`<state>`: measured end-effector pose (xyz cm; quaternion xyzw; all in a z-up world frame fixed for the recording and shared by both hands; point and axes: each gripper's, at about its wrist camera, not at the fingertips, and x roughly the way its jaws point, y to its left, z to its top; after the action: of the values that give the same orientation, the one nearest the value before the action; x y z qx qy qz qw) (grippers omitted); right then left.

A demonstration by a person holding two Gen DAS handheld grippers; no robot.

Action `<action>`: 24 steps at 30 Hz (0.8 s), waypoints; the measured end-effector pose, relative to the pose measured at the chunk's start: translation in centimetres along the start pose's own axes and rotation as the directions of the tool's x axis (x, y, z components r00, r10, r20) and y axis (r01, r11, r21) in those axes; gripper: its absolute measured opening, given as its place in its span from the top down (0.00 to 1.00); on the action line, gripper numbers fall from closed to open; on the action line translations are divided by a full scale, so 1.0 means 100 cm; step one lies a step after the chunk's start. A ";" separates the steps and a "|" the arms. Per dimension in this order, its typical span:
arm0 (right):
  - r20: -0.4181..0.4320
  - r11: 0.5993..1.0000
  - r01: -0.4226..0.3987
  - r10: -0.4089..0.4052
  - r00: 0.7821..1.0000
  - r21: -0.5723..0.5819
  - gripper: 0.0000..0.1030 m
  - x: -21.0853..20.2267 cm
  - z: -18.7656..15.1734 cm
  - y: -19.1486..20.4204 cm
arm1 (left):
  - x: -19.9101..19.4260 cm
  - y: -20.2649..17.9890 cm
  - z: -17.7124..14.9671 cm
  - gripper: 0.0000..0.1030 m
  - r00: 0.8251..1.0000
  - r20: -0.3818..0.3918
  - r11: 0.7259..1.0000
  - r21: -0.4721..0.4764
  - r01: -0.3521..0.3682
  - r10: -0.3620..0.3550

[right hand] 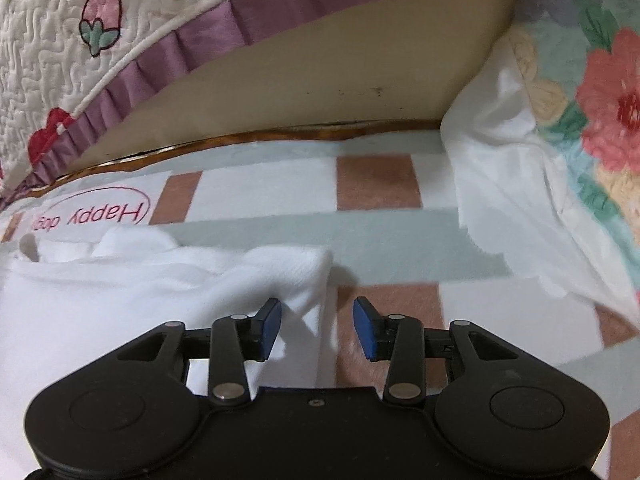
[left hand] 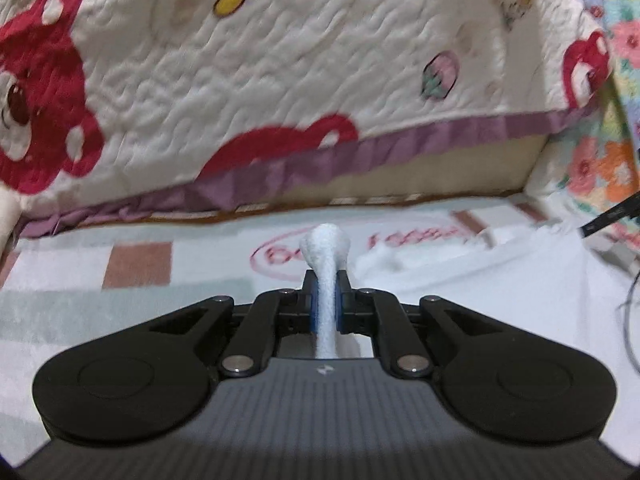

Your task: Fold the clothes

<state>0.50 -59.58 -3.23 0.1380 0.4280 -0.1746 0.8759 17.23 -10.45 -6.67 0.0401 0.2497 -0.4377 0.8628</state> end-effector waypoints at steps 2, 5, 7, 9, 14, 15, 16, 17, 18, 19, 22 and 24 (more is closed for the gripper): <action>0.035 1.000 -0.014 0.015 0.999 -0.019 0.56 -0.007 0.015 0.005 | 0.000 0.001 0.002 0.93 1.000 0.002 0.999 -0.031 0.029 -0.029; -0.032 0.991 -0.107 0.105 0.994 -0.078 0.57 -0.007 0.048 0.027 | 0.005 0.006 -0.002 0.93 0.998 -0.024 0.995 -0.081 0.059 -0.061; -0.123 0.974 -0.162 0.144 0.982 -0.157 0.57 0.003 0.067 0.062 | 0.008 0.009 -0.005 0.93 0.998 -0.029 0.993 -0.100 0.057 -0.060; -0.216 0.948 -0.222 0.173 0.961 -0.229 0.57 0.013 0.085 0.097 | 0.008 0.011 -0.007 0.93 0.998 -0.028 0.993 -0.108 0.053 -0.056; -0.325 0.923 -0.257 0.159 0.932 -0.287 0.55 0.060 0.098 0.158 | 0.010 0.016 -0.011 0.93 0.998 -0.059 0.994 -0.107 0.008 -0.014; -0.344 0.922 -0.259 0.153 0.926 -0.288 0.55 0.072 0.098 0.164 | 0.012 0.019 -0.011 0.93 0.998 -0.070 0.993 -0.121 0.000 -0.008; -0.357 0.920 -0.262 0.150 0.922 -0.290 0.55 0.080 0.097 0.168 | 0.012 0.022 -0.011 0.93 0.997 -0.073 0.989 -0.150 0.005 -0.016; -0.365 0.918 -0.267 0.150 0.919 -0.293 0.55 0.087 0.094 0.173 | 0.011 0.026 -0.011 0.93 0.997 -0.066 0.982 -0.189 0.026 -0.039; -0.370 0.915 -0.264 0.141 0.918 -0.306 0.55 0.091 0.090 0.177 | 0.009 0.028 -0.011 0.93 0.997 -0.055 0.976 -0.213 0.045 -0.058; -0.372 0.910 -0.256 0.126 0.920 -0.325 0.55 0.094 0.086 0.181 | 0.008 0.029 -0.010 0.93 0.996 -0.046 0.973 -0.225 0.059 -0.071; -0.390 0.889 -0.262 0.104 0.915 -0.376 0.55 0.096 0.072 0.190 | 0.008 0.022 -0.007 0.93 0.997 -0.053 0.983 -0.176 0.051 -0.061; -0.373 0.870 -0.267 0.105 0.922 -0.415 0.73 0.091 0.064 0.191 | 0.008 0.020 -0.007 0.93 0.996 -0.052 0.984 -0.170 0.059 -0.069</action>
<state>18.32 -46.54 -4.90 -0.0034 0.5853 0.0442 0.8096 18.87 -9.65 -7.94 -0.0285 0.3118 -0.4410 0.8411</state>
